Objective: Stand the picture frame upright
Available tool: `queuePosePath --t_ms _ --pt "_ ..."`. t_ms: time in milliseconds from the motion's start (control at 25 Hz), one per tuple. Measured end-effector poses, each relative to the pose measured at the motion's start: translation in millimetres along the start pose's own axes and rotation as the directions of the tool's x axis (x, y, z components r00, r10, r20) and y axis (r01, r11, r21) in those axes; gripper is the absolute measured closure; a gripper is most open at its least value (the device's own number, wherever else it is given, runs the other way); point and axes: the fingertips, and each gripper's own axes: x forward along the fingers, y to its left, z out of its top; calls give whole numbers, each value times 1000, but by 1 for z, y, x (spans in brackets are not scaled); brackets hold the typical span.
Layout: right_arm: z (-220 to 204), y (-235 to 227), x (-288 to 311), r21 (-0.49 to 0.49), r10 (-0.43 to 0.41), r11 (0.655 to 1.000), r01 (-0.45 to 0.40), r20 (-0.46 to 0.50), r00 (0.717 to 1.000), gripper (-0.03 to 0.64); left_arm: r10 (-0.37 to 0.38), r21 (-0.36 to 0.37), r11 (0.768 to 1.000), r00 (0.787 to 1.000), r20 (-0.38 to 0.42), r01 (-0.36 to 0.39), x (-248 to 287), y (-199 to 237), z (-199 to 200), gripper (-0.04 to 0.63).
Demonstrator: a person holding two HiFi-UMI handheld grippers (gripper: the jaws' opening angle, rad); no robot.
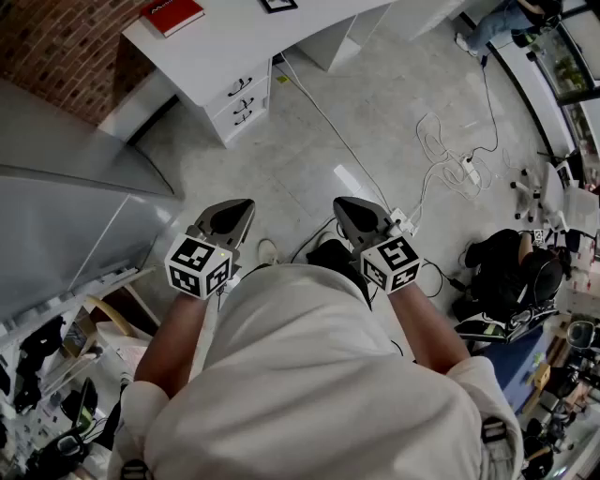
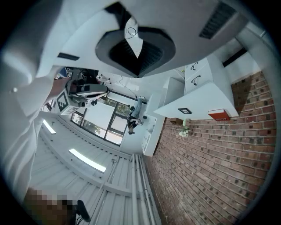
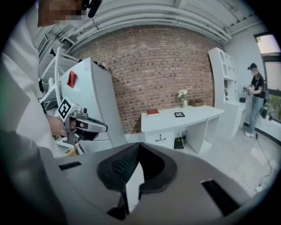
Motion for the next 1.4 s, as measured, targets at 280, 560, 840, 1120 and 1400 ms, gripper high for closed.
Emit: queuePosePath --t_ms 280,560,840,1120,1400 --pt "3 21 5 4 3 1000 -3 -11 1000 614 -10 -14 1000 1000 21 10 -17 2 -1 601" --pt "0 11 1 62 -16 998 15 9 1000 614 -44 -2 999 999 2 44 -4 -6 -1 601" --pt "9 -31 15 109 -5 994 -1 62 998 607 -19 21 1000 1000 10 19 29 5 26 599" --pt "39 -110 43 93 -11 996 1 106 994 564 26 4 1000 1000 13 -26 93 34 67 538" --pt "66 -190 79 89 27 995 -35 92 995 541 81 -16 997 996 20 -81 156 65 117 523"
